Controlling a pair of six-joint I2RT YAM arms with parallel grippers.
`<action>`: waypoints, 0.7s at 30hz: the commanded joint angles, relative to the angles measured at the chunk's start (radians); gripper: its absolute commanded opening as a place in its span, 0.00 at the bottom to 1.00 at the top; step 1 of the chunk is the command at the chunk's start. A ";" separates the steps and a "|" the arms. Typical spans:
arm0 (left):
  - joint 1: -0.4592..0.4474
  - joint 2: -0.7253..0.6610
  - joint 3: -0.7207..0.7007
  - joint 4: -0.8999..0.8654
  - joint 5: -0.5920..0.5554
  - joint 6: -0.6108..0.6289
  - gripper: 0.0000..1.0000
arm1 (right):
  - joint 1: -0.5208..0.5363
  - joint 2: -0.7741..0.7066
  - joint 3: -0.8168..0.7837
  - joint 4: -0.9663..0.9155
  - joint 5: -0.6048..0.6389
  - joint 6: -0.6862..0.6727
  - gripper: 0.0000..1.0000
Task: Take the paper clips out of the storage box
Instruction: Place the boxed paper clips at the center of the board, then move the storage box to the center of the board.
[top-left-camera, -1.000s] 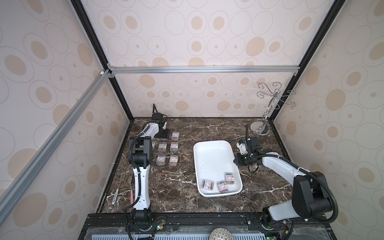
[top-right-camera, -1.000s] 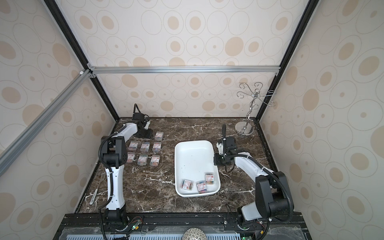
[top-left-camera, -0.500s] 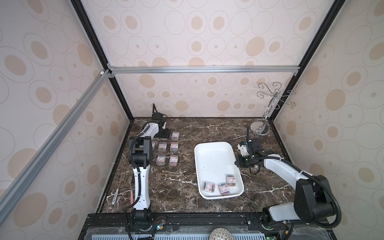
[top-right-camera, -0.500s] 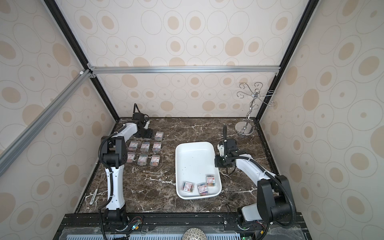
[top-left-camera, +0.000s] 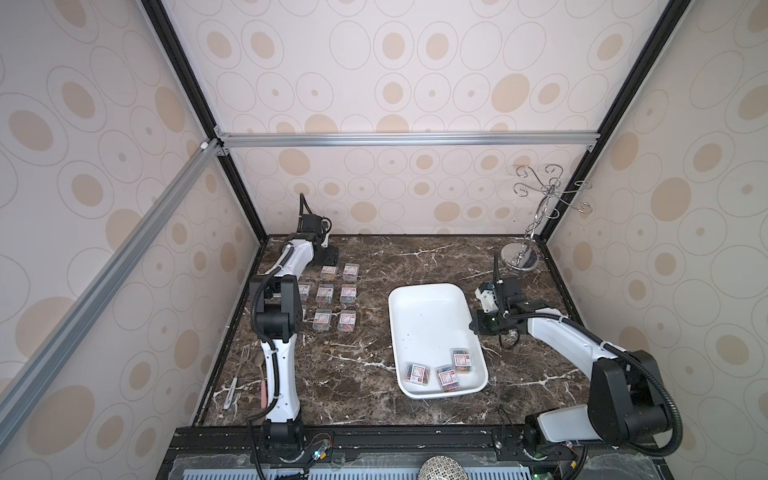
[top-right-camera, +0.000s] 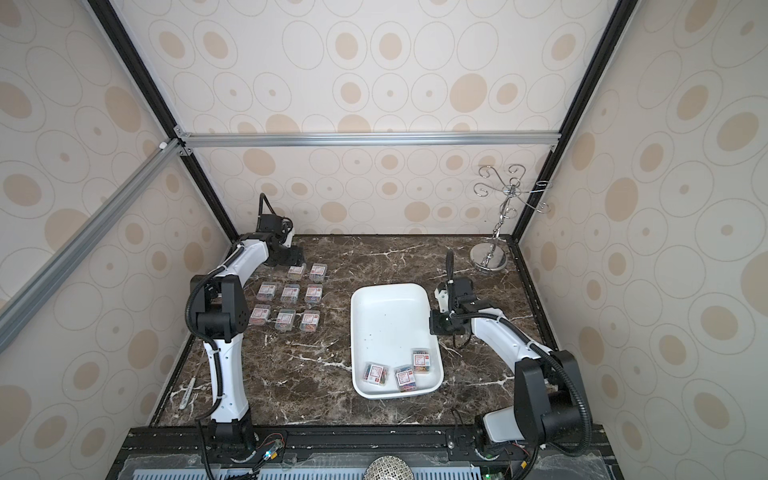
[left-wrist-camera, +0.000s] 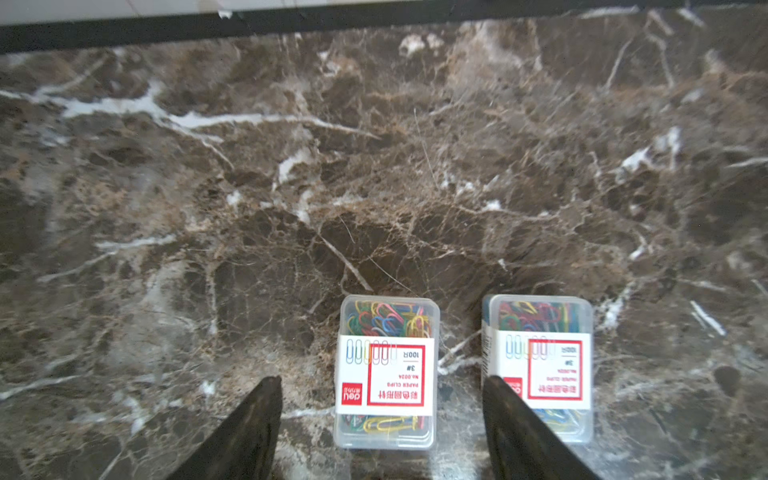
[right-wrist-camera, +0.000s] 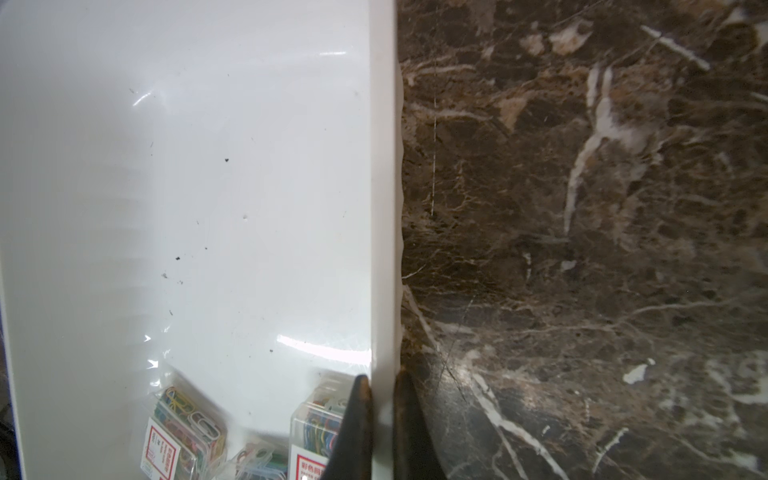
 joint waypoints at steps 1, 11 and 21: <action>0.004 -0.075 0.019 -0.005 -0.002 -0.021 0.76 | 0.002 -0.016 -0.016 -0.027 -0.010 -0.020 0.08; -0.006 -0.262 -0.114 0.084 0.118 -0.080 0.76 | 0.002 -0.013 -0.016 -0.017 -0.019 -0.014 0.08; -0.078 -0.452 -0.316 0.193 0.177 -0.130 0.76 | 0.002 0.009 -0.006 -0.003 -0.024 -0.001 0.08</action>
